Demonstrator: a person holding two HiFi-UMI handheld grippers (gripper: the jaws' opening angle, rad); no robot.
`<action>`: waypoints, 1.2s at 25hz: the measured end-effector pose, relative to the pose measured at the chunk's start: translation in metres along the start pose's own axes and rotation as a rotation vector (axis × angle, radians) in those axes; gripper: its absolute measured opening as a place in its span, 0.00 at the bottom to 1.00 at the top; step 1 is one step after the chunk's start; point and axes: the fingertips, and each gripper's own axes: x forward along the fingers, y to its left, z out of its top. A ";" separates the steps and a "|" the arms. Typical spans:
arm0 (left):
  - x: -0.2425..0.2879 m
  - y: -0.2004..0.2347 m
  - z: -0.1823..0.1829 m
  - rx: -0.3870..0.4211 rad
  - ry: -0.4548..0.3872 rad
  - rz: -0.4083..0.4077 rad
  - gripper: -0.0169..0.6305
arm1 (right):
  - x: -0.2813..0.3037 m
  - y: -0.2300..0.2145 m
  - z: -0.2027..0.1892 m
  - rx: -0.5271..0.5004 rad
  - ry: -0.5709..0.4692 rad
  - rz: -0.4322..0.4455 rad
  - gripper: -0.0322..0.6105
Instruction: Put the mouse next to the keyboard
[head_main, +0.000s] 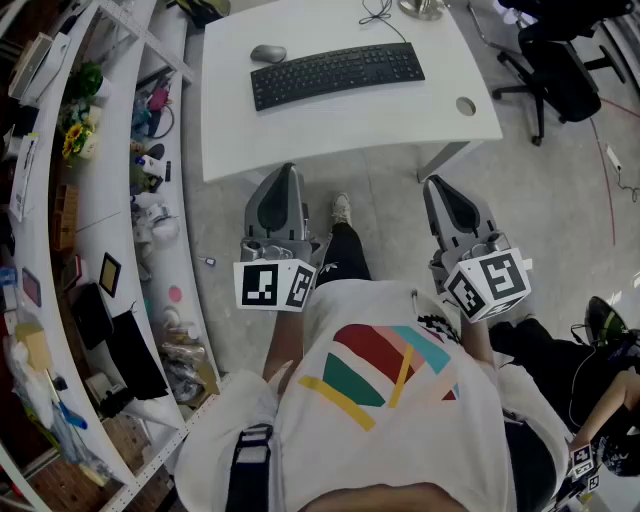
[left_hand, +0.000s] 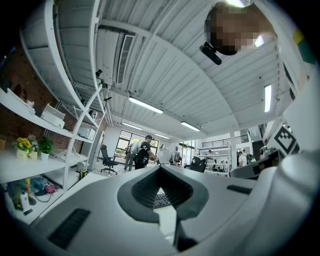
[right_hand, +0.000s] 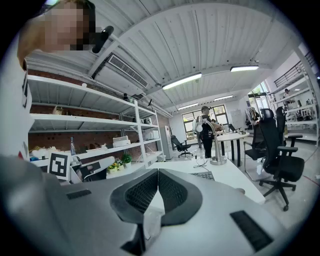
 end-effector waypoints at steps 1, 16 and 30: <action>0.018 0.016 0.003 -0.002 0.003 0.001 0.09 | 0.023 -0.003 0.009 -0.006 -0.007 0.000 0.07; 0.231 0.145 0.028 0.054 0.040 -0.021 0.09 | 0.264 -0.088 0.062 -0.027 0.109 0.002 0.07; 0.257 0.169 0.015 0.081 0.094 0.149 0.09 | 0.356 -0.096 0.060 -0.030 0.166 0.199 0.07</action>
